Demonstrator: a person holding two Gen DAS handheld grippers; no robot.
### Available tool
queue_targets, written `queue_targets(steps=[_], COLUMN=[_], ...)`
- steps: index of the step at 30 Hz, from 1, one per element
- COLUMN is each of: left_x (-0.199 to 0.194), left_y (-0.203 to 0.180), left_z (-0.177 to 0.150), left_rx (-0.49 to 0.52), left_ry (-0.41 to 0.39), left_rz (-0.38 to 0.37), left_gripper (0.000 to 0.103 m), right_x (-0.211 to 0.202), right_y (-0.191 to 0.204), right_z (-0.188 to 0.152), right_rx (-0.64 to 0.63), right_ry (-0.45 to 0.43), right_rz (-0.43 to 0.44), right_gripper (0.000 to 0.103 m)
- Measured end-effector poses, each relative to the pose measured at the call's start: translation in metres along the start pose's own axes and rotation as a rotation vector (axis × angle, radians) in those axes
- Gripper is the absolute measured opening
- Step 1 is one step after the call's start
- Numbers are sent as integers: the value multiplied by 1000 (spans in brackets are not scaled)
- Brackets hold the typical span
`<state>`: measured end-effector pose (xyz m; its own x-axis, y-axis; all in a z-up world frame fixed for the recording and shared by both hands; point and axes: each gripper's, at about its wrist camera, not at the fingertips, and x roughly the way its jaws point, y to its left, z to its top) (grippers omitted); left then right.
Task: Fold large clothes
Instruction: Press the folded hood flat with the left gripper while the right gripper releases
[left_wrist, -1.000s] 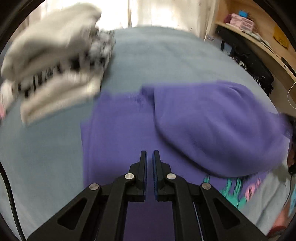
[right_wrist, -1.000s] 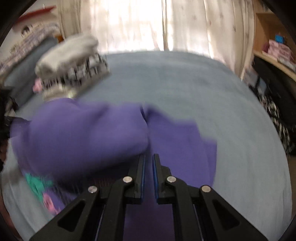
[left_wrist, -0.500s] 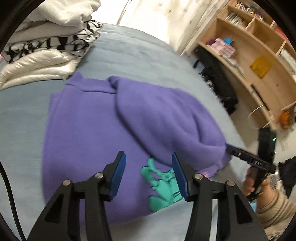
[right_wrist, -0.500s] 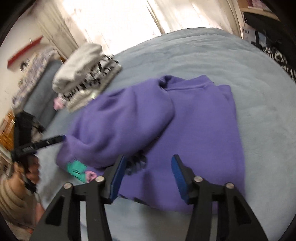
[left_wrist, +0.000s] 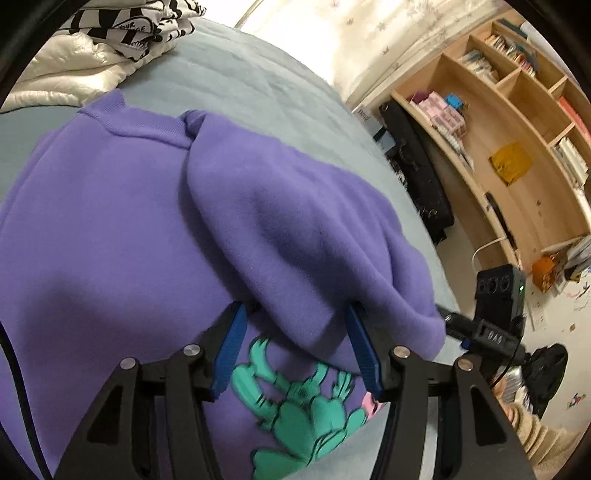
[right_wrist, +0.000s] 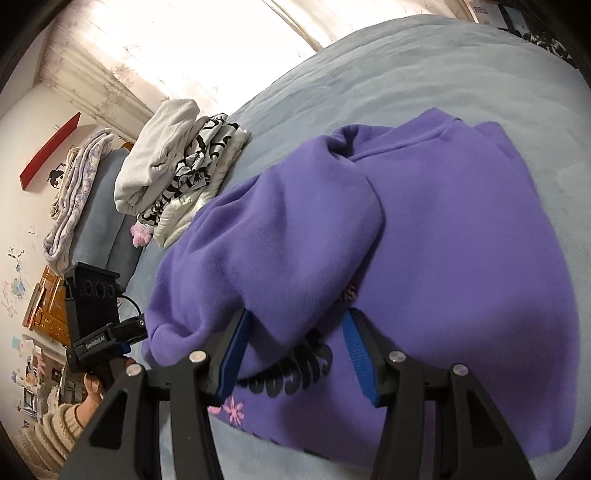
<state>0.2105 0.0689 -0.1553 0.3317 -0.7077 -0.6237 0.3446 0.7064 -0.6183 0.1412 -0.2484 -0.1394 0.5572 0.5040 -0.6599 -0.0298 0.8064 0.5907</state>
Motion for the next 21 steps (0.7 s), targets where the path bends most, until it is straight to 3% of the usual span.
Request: queue_targets(steps=[3,5,6,7,8,9,12,15,18,19,21], left_x=[3,5,5,2,1,-1,-10,-19,-20,-18,-24], left_y=[-3,-6,-10,-14,-18,-20,-34,-37,-16,0,11], left_z=[-1,-2,-3,-3,-3,-3,-4,-11,-21,-28,-35], left_rx=[-15,-30,-32,-33,-35,-36,-41,-86,-120,-173,-227], left_ry=[-50,-84,-99,-113,-111,-103,-62,28,92,113,93], left_rz=[-45,-66,-49,-8,58,102,281,434,614,597,519], left_gripper=[54,42,24,13,12,8,7,7,5,5,5], right_x=[3,3,3,3,3,3,-4,-13,-4,4,9], right_y=[4,8,10,12,16,19,30,46,48,40,27], right_z=[1,0,0,0,0,1,2,-5,-20,-27,-33], right_rx=[-15,-32,-38,-44,-53,-55,-31,-20,-49,-44,-19], right_ry=[-26,-43,-50,-49,-41,-32,-23,4,42,63,65], right_rz=[-5,-19,-27,-33,-45,-61,-95,-135,-308,-345,-326], right_gripper=[52,52,44,37,24,21,16,14,14,14,14])
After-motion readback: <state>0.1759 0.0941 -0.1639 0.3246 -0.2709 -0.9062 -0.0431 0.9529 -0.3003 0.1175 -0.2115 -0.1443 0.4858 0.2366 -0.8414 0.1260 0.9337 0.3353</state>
